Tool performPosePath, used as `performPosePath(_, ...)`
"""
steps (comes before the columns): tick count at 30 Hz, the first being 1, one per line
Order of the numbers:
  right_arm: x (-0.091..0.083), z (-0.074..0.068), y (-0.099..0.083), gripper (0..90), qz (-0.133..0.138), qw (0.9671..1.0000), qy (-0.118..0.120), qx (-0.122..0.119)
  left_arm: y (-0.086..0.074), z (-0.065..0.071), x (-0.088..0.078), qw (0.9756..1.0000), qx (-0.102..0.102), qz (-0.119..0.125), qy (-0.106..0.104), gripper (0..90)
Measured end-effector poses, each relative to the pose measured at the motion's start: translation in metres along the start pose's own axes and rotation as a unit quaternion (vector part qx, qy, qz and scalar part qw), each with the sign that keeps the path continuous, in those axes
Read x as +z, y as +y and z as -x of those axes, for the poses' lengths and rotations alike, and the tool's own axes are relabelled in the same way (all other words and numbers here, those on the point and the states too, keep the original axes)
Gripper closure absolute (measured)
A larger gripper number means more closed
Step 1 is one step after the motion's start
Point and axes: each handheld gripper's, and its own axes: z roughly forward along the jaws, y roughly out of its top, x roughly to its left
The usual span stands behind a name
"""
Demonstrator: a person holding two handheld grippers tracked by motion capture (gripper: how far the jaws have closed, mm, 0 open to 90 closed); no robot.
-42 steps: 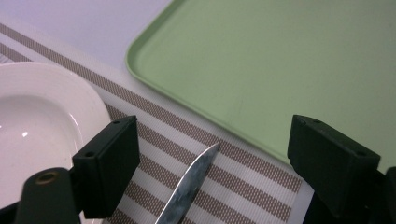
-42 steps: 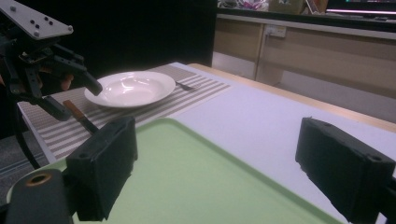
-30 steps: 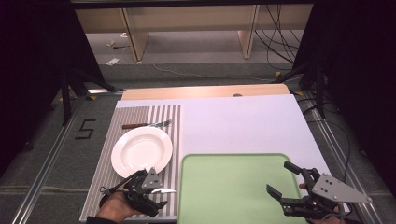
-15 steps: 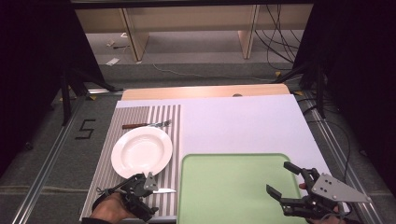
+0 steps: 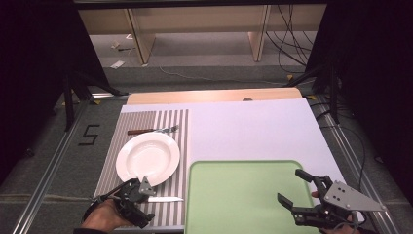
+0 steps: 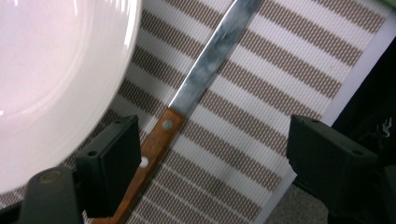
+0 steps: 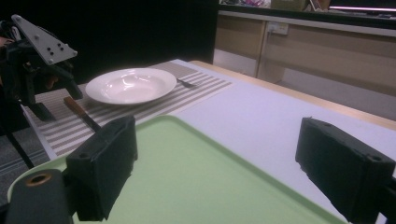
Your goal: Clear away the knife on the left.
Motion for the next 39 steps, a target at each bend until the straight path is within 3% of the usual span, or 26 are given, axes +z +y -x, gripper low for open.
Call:
performPosePath(12, 0.0, 0.0, 0.0, 13.7, -0.001, 1.0, 0.0, 0.0, -0.013, -0.017, 0.005, 0.999, -0.039, -0.02, 0.012, 19.4)
performPosePath(17, 0.001, 0.0, 0.0, 13.8, -0.002, 1.0, 0.0, -0.001, -0.015, -0.023, 0.007, 0.999, -0.037, -0.019, 0.017, 20.7)
performPosePath(33, 0.002, 0.0, -0.001, 13.8, -0.005, 1.0, 0.001, 0.001, -0.007, -0.03, 0.02, 0.9984, -0.049, -0.026, -0.014, 32.0)
performPosePath(39, 0.002, 0.0, -0.001, 13.8, -0.005, 1.0, 0.001, 0.0, -0.005, -0.031, 0.021, 0.9977, -0.051, -0.032, -0.031, 41.1)
